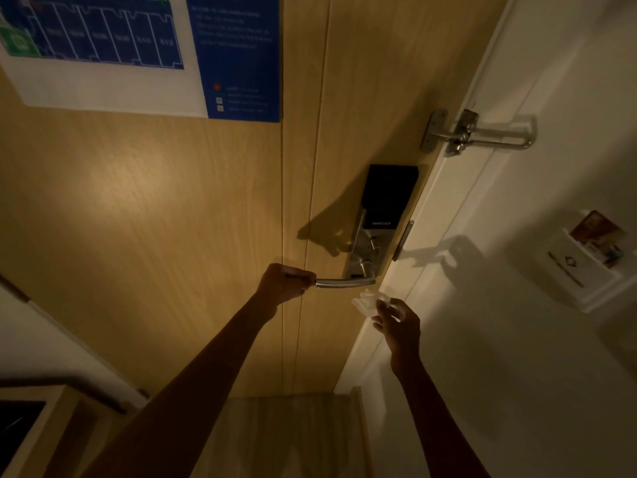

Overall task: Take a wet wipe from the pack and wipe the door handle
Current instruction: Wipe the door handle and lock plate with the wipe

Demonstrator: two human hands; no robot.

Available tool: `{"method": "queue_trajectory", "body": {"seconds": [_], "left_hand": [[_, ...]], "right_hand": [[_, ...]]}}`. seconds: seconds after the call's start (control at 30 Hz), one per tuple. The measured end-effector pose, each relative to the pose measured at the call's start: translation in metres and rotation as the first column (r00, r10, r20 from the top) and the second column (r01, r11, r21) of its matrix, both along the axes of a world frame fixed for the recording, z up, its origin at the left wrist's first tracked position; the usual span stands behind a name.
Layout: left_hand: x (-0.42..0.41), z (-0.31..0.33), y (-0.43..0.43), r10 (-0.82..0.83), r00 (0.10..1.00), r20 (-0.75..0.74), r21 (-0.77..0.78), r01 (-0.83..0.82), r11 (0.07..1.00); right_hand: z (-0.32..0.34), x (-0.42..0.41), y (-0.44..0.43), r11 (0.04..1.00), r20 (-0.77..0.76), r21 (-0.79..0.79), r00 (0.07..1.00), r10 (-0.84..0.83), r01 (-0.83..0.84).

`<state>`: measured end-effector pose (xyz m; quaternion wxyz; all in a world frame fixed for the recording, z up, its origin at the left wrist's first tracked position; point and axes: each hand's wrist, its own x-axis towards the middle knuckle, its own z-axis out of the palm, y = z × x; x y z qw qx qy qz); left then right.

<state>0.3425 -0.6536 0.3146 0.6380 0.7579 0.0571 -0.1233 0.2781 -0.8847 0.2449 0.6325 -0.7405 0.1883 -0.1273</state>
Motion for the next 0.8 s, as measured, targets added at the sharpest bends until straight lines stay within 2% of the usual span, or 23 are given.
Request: {"method": "queue_trajectory", "body": {"seconds": [0.1,0.17,0.23,0.3,0.4,0.5,0.57,0.63,0.8], "left_hand": [[0.000,0.000,0.000,-0.008,1.000,-0.002,-0.022,0.008,1.000],[-0.001,-0.001,0.000,0.005,1.000,-0.012,-0.017,-0.005,1.000],[-0.002,-0.001,-0.001,0.016,1.000,-0.016,-0.010,-0.017,1.000],[-0.002,-0.002,0.000,0.002,1.000,-0.013,-0.022,-0.003,1.000],[-0.002,-0.001,0.000,-0.009,1.000,-0.009,-0.023,0.009,1.000],[-0.001,-0.001,-0.001,-0.008,1.000,-0.008,-0.016,0.008,1.000],[-0.002,0.000,-0.001,-0.003,1.000,-0.010,-0.018,0.003,1.000],[-0.002,0.000,-0.001,-0.003,1.000,-0.012,-0.021,0.003,1.000],[-0.002,0.002,-0.002,0.012,1.000,-0.025,-0.005,-0.012,1.000]], "right_hand": [[0.004,-0.001,0.003,0.980,-0.013,0.197,1.000,0.012,-0.009],[0.005,-0.002,0.004,0.945,-0.082,0.327,0.996,0.029,0.000],[0.004,-0.003,0.005,0.928,-0.133,0.371,0.990,0.040,0.012],[0.000,-0.003,0.006,0.895,-0.120,0.446,0.992,0.033,0.024],[-0.004,0.000,0.010,0.795,-0.097,0.606,0.994,0.055,0.015],[0.001,0.004,0.017,0.617,-0.061,0.787,0.997,0.054,0.015],[0.005,0.009,0.022,0.571,-0.055,0.820,0.998,0.036,0.025],[0.006,0.015,0.024,0.565,-0.062,0.824,0.998,0.016,0.042],[0.008,0.020,0.027,0.659,-0.137,0.744,0.990,-0.013,0.111]]}}
